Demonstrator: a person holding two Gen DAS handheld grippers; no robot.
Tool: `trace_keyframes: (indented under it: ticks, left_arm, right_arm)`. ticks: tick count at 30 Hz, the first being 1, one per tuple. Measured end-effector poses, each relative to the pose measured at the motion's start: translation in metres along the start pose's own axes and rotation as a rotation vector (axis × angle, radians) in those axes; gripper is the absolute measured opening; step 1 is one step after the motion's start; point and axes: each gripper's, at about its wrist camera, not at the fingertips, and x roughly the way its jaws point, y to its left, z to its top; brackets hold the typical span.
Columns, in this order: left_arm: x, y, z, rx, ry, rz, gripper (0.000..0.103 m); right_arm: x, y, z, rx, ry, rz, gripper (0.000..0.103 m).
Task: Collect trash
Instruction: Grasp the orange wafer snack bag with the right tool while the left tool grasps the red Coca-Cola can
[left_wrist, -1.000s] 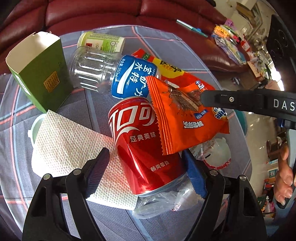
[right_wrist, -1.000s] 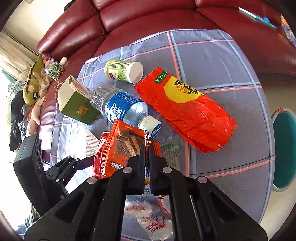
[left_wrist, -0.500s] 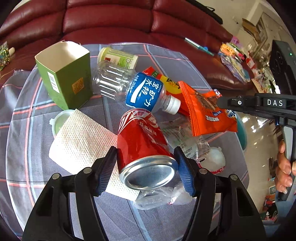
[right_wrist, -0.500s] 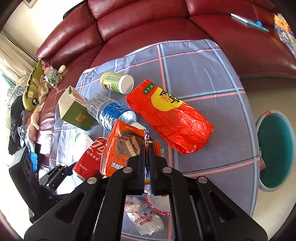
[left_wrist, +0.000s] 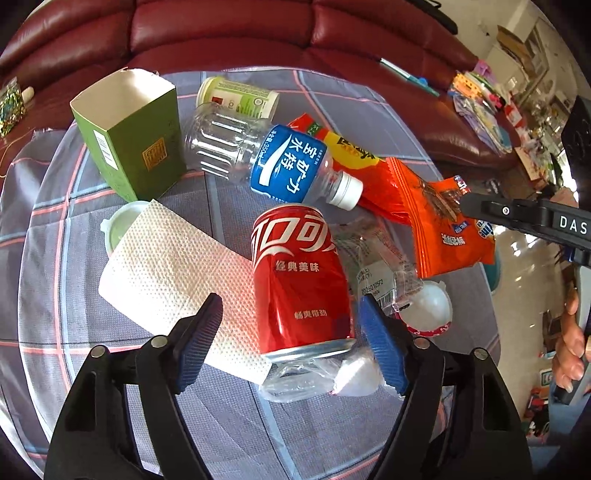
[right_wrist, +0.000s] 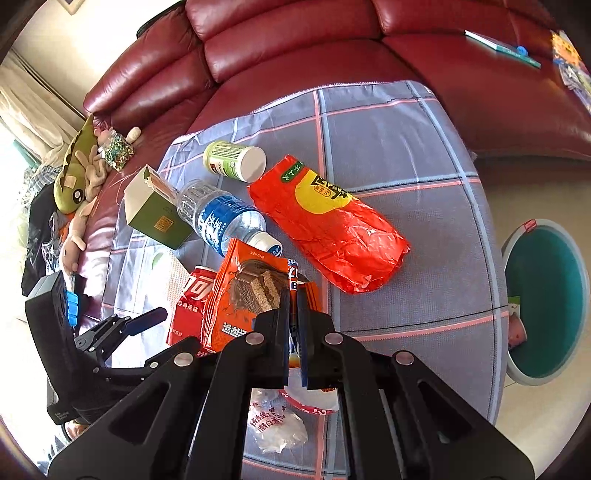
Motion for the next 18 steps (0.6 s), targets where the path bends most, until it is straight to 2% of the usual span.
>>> trace_keyframes:
  ticks: [5,11,12,13,15,16,18]
  left_arm:
    - [0.017,-0.002,0.009,0.006,0.049,-0.029,0.083]
    - [0.04,-0.013,0.016,0.043,0.084,-0.009,0.084]
    - [0.043,-0.014,0.016,0.044,0.082,-0.013,0.079]
    - [0.043,-0.015,0.015,0.043,0.078,-0.025,0.064]
    - [0.039,-0.021,0.015,0.062,0.059,-0.001,0.053]
    - [0.034,-0.025,0.014,0.077,0.042,0.015,0.05]
    - [0.025,-0.03,0.013,0.091,0.013,0.033,0.048]
  right_arm:
    - [0.004,-0.004,-0.001,0.007,0.006,0.006,0.004]
    - [0.007,-0.01,-0.001,0.018,0.014,0.012,0.004]
    - [0.008,-0.012,-0.001,0.02,0.015,0.012,0.004]
    - [0.009,-0.013,-0.001,0.023,0.016,0.011,0.004]
    - [0.011,-0.017,-0.002,0.03,0.02,0.014,0.004]
    - [0.011,-0.019,-0.002,0.033,0.02,0.016,0.004]
    - [0.012,-0.022,-0.002,0.038,0.019,0.022,0.004]
